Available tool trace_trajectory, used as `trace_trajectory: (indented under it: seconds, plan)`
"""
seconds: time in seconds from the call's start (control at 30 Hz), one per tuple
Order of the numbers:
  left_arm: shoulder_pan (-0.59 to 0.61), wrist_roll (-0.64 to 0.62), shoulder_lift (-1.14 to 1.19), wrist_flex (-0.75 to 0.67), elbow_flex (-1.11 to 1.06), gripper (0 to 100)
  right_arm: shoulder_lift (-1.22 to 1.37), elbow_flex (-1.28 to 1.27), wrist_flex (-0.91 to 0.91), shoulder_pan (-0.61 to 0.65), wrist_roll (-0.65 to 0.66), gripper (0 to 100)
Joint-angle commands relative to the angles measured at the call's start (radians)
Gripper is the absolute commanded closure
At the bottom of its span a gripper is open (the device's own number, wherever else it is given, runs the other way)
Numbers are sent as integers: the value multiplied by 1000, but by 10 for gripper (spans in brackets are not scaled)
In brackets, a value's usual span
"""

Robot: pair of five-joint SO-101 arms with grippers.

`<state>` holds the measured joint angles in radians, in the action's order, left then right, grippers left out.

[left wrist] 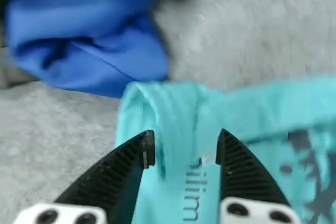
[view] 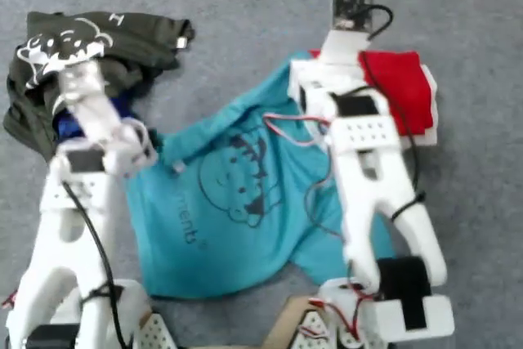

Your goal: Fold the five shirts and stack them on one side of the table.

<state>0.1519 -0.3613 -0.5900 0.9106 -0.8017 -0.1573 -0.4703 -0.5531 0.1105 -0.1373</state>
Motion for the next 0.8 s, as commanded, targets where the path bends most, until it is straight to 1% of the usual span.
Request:
trace_trajectory:
  seconds: [0.0,0.1,0.23,0.27,0.33,0.43,0.5,0.53,0.6,0.77]
  plan:
    - [70,-106,9,69,174,785,36,-15,97,-3,6,985]
    - [82,-173,23,109,252,785,84,-50,180,-3,3,985]
    - [-1,-173,69,143,268,808,139,-108,290,-3,2,985]
    - [-19,-150,91,166,266,817,150,-120,322,-3,2,985]
    - [-36,-52,144,204,262,833,168,-139,376,-3,2,985]
    - [-27,147,224,236,255,863,186,-156,419,-3,2,985]
    - [-8,293,275,230,249,888,202,-160,442,-3,2,985]
    - [-2,345,302,229,255,898,211,-160,451,-5,2,985]
    - [-8,385,353,229,257,905,223,-160,463,-8,2,985]
    - [-30,361,460,218,260,905,229,-160,471,-6,6,985]
